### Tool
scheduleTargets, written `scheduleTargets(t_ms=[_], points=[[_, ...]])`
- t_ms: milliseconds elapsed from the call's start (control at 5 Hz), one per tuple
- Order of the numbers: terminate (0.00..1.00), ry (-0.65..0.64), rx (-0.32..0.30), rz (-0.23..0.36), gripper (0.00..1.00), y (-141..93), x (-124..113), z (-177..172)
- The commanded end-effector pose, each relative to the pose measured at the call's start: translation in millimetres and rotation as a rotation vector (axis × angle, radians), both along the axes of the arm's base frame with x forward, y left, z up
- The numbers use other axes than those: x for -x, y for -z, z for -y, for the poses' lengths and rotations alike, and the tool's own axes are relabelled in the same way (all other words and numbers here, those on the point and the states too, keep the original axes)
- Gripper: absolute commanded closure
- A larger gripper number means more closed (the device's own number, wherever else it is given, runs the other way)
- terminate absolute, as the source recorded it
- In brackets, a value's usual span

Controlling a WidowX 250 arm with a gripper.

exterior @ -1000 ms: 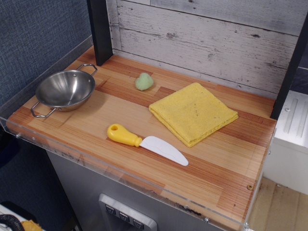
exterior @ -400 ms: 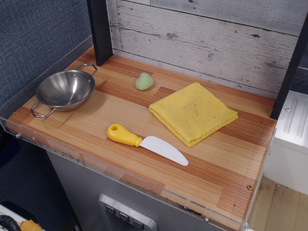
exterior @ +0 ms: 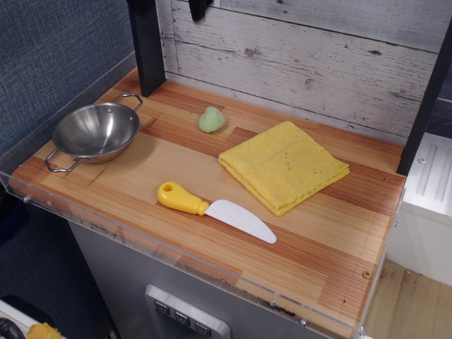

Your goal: Put the green peep on the right front corner.

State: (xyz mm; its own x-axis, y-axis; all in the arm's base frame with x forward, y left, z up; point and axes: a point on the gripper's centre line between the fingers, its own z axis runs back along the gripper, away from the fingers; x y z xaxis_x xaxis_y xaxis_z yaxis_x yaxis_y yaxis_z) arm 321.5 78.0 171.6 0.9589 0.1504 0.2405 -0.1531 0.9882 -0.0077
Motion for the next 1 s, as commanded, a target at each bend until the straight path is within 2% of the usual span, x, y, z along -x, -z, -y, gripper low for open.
scheduleTargets(t_ms=[0,800], points=[[0.00,0.019,-0.026,0.031,0.00,33.5,-32.9,-1.6],[0.00,-0.019,-0.028,-0.004,0.00,120.1,-79.8,-16.8]])
